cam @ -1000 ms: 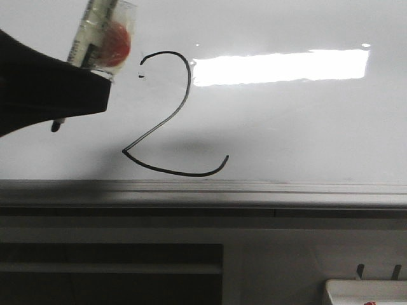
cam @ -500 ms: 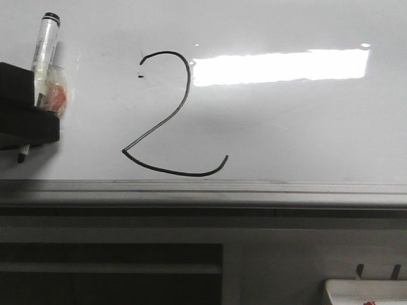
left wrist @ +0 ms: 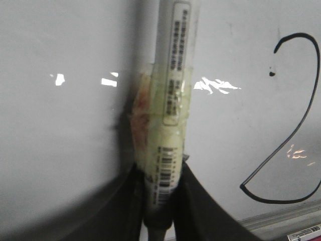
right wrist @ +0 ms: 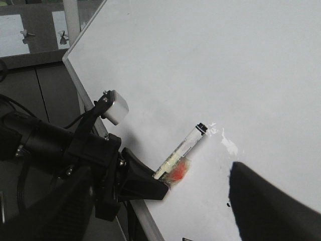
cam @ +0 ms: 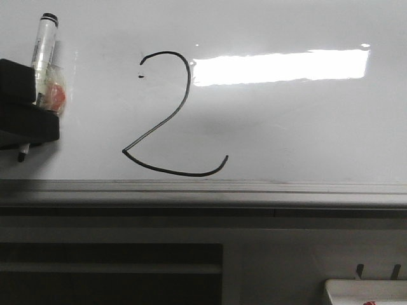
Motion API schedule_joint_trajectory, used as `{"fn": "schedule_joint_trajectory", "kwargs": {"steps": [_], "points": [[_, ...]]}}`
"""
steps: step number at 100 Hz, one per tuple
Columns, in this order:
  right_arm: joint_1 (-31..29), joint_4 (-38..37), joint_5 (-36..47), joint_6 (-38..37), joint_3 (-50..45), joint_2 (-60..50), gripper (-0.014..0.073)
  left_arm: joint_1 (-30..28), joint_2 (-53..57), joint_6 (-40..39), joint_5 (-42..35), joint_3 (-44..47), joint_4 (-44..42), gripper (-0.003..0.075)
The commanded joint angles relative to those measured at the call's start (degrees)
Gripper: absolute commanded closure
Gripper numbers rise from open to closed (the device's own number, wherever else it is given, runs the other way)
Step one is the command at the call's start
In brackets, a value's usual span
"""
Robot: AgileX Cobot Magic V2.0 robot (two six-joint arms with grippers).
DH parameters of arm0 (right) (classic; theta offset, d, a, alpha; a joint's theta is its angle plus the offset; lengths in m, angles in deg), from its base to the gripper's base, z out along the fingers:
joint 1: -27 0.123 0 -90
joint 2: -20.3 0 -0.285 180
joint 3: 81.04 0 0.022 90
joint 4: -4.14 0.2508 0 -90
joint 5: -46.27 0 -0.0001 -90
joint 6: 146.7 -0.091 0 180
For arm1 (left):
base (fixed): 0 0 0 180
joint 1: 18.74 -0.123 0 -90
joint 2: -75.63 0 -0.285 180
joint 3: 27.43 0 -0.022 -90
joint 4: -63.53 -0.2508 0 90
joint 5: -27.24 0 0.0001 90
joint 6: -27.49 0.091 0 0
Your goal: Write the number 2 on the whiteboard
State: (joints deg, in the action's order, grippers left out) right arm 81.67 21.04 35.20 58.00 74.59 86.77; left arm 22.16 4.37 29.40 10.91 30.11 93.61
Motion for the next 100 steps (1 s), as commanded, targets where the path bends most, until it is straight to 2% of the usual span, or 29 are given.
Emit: {"fn": "schedule_joint_trajectory", "kwargs": {"steps": [1,10,20,100], "points": [[0.0,-0.2,3.2,0.4,1.8,-1.1,0.009,-0.2,0.4,-0.5,-3.3,-1.6,0.5,0.0535],[0.0,-0.2,2.9,0.4,1.8,-1.1,0.009,-0.2,0.4,-0.5,-3.7,-1.6,0.5,0.037],[0.0,-0.2,2.9,0.4,1.8,-1.1,0.009,-0.2,0.4,-0.5,-4.0,-1.6,0.5,0.0283],[0.0,-0.2,1.6,0.4,1.8,-1.1,0.009,-0.2,4.8,0.9,-2.3,-1.6,-0.7,0.0279]]}}
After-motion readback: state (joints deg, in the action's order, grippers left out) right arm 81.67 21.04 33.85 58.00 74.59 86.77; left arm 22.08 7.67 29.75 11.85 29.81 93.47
